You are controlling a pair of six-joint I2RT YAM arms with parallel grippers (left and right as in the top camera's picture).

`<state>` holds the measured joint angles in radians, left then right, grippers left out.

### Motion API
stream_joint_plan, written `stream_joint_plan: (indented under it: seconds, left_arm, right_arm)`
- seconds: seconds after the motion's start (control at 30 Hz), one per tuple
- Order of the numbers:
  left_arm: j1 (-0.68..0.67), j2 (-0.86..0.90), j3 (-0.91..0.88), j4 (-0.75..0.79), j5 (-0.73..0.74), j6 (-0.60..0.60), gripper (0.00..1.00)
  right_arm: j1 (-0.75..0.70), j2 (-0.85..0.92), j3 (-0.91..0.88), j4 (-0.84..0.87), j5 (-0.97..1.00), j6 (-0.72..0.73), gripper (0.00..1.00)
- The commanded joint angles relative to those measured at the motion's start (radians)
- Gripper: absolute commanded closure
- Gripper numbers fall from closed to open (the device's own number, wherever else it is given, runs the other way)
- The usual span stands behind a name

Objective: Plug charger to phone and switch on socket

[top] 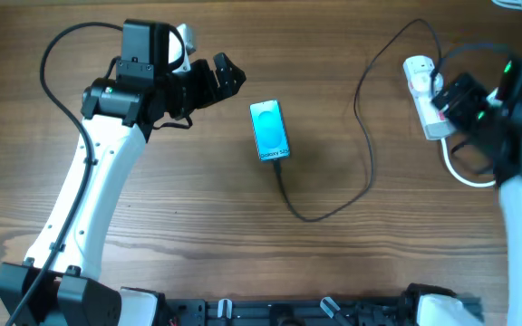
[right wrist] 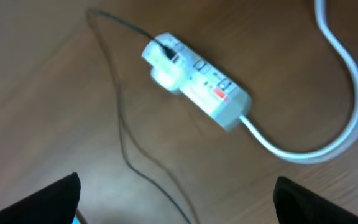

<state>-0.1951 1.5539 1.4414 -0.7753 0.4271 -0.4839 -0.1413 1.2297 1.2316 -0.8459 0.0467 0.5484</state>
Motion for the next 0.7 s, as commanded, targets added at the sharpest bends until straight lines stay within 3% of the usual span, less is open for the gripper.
stream_joint_plan:
  seconds: [0.0, 0.13, 0.23, 0.3, 0.67]
  left_arm:
    - [-0.002, 0.003, 0.000, 0.003, -0.006, 0.005, 0.00]
    - [-0.002, 0.003, 0.000, 0.003, -0.006, 0.005, 0.00]
    - [-0.002, 0.003, 0.000, 0.003, -0.006, 0.005, 0.00]
    - [-0.002, 0.003, 0.000, 0.003, -0.006, 0.005, 0.00]
    - [-0.002, 0.003, 0.000, 0.003, -0.006, 0.005, 0.00]
  right_arm:
    - [0.073, -0.214, -0.199, 0.109, 0.036, -0.025, 0.05]
    - [0.092, -0.576, -0.422, 0.274, 0.047, -0.026, 0.11]
    - [0.092, -0.795, -0.505, 0.307, 0.047, -0.026, 0.00]
    - [0.092, -0.895, -0.518, 0.301, 0.032, -0.088, 0.00]
    - [0.092, -0.891, -0.518, 0.066, 0.019, -0.099, 0.00]
